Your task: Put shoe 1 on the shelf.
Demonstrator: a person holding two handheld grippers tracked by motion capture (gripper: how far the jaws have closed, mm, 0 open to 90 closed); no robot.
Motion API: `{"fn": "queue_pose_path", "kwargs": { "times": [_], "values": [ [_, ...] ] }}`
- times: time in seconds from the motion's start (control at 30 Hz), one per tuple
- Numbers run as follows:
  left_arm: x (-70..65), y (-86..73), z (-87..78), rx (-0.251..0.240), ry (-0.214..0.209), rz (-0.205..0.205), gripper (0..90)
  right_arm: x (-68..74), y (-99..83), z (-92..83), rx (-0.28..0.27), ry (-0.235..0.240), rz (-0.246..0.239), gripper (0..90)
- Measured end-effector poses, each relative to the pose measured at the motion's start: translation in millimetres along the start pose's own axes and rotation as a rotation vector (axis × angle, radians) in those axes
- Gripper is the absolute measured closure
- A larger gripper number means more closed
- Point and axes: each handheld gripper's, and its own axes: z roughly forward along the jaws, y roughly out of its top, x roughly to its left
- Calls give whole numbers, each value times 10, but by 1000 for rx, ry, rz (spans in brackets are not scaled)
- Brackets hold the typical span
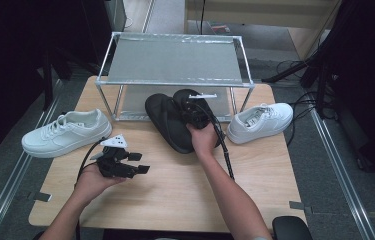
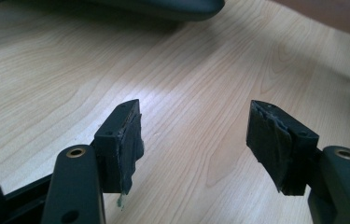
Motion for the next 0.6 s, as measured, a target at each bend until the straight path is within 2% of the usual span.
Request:
{"fn": "queue_pose_path", "kwargs": {
  "times": [0.23, 0.33, 0.43, 0.5, 0.6],
  "values": [
    [14, 37, 29, 0, -10, 5, 360, -29, -33, 121, -26, -47, -2, 749],
    [47, 40, 46, 8, -13, -13, 361, -41, -31, 137, -39, -58, -16, 741],
    [75, 53, 52, -8, -15, -31, 366, -51, -28, 137, -43, -55, -27, 687],
    [80, 85, 54, 13, 2, -17, 367, -56, -26, 130, -46, -49, -24, 618],
    [91, 105, 62, 15, 2, -15, 368, -81, -20, 104, -31, -26, -10, 597]
  ]
}}
